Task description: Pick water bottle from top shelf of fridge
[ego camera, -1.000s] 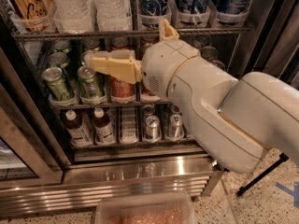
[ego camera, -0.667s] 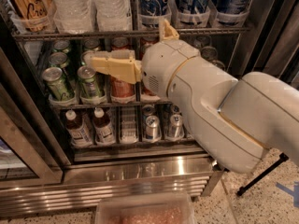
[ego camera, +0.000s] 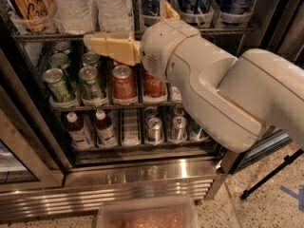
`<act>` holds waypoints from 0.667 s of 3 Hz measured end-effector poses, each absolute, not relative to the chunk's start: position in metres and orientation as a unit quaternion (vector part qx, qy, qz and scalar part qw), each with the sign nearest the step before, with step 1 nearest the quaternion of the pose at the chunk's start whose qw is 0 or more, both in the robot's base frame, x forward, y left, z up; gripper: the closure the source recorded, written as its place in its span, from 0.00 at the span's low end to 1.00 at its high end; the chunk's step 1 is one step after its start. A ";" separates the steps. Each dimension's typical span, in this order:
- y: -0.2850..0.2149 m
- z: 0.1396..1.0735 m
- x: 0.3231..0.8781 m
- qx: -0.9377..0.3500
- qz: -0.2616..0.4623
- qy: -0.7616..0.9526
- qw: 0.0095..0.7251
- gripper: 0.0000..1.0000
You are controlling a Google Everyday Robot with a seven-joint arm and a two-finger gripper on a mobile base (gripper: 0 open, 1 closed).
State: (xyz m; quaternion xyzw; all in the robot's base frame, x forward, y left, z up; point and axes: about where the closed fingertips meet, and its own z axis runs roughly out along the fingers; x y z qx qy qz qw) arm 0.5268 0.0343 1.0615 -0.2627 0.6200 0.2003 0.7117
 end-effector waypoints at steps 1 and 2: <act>0.034 1.062 0.527 -0.263 0.200 0.620 0.712 0.19; 0.034 1.062 0.527 -0.263 0.200 0.620 0.712 0.47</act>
Offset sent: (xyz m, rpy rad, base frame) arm 0.0000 0.0000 0.0000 0.0000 0.0000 0.0000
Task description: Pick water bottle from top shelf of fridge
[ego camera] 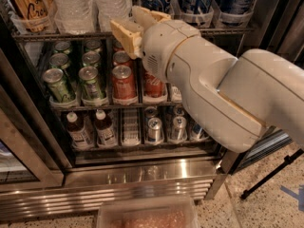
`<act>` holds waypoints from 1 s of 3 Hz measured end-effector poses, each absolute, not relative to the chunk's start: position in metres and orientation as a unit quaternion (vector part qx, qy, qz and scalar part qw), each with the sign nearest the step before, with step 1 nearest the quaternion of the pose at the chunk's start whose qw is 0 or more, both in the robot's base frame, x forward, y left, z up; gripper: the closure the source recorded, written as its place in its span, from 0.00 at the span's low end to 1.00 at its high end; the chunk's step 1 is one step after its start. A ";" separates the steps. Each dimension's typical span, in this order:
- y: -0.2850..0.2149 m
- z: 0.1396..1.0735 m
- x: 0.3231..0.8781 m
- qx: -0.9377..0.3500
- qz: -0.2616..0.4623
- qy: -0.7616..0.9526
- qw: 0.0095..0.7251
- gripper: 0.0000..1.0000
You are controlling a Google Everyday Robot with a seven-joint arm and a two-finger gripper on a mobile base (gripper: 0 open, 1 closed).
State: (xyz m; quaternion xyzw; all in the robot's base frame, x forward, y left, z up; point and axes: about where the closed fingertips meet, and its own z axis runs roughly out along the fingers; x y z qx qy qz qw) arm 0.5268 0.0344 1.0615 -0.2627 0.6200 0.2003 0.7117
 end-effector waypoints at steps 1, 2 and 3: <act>0.034 1.062 0.527 -0.263 0.200 0.620 0.712 0.42; 0.034 1.062 0.527 -0.263 0.200 0.620 0.712 0.29; 0.036 1.062 0.527 -0.264 0.199 0.619 0.712 0.38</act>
Offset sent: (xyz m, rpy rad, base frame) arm 0.0000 0.0000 0.0000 0.0000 0.0000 0.0000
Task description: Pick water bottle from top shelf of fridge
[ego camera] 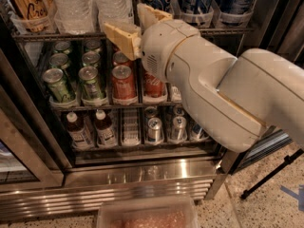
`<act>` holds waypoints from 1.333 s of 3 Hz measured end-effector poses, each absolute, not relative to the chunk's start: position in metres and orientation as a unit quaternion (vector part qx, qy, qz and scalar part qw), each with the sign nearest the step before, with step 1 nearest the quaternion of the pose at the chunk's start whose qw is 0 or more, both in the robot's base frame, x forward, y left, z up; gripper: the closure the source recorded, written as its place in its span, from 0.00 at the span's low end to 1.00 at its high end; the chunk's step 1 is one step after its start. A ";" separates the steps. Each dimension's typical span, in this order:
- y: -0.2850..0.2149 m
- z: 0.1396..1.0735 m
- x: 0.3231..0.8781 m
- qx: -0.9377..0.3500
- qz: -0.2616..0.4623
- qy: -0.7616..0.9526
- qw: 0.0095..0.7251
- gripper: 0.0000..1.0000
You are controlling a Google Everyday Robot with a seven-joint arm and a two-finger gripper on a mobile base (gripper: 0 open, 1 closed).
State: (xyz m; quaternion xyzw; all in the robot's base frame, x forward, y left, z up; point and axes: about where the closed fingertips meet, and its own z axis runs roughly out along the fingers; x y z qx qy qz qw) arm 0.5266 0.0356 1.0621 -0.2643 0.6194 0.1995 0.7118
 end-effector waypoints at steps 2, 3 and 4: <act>0.046 1.063 0.543 -0.277 0.198 0.615 0.711 0.31; 0.053 1.056 0.555 -0.283 0.205 0.612 0.710 0.28; 0.057 1.051 0.567 -0.283 0.214 0.608 0.710 0.28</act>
Offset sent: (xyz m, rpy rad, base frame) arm 0.0390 0.0110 -0.0011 -0.0235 -0.0074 0.0286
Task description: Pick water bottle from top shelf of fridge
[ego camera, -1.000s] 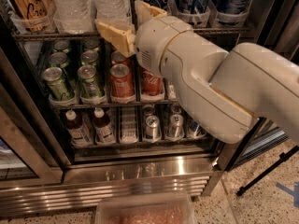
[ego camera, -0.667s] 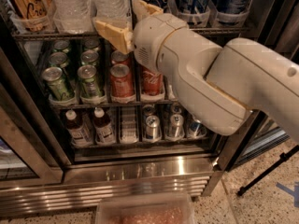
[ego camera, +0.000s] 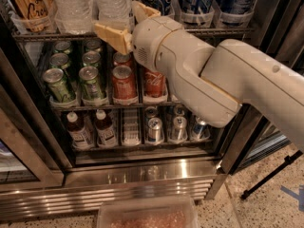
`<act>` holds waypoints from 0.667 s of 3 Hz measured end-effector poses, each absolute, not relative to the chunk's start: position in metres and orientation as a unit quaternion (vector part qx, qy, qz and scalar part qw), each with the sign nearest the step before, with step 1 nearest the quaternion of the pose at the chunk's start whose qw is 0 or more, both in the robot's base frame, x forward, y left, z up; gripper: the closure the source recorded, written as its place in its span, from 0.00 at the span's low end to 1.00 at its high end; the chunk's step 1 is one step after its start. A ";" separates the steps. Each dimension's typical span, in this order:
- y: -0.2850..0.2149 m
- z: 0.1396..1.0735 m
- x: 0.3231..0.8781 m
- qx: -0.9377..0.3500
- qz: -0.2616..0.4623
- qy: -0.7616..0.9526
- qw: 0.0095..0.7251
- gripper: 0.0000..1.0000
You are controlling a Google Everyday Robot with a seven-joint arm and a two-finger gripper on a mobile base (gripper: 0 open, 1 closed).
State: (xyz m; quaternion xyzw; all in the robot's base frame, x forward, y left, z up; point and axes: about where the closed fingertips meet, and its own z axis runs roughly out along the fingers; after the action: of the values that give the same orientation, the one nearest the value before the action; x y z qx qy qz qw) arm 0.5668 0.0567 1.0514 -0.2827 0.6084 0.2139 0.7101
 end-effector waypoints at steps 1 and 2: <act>0.057 1.052 0.580 -0.277 0.222 0.600 0.717 0.27; 0.063 1.065 0.591 -0.275 0.231 0.582 0.729 0.26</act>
Offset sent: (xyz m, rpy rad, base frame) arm 0.0400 0.0211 0.0204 0.0967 -0.0939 0.0277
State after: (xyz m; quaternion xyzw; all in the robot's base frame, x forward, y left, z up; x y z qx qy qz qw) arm 0.5914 0.0625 1.0654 -0.2748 0.5824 0.2310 0.7294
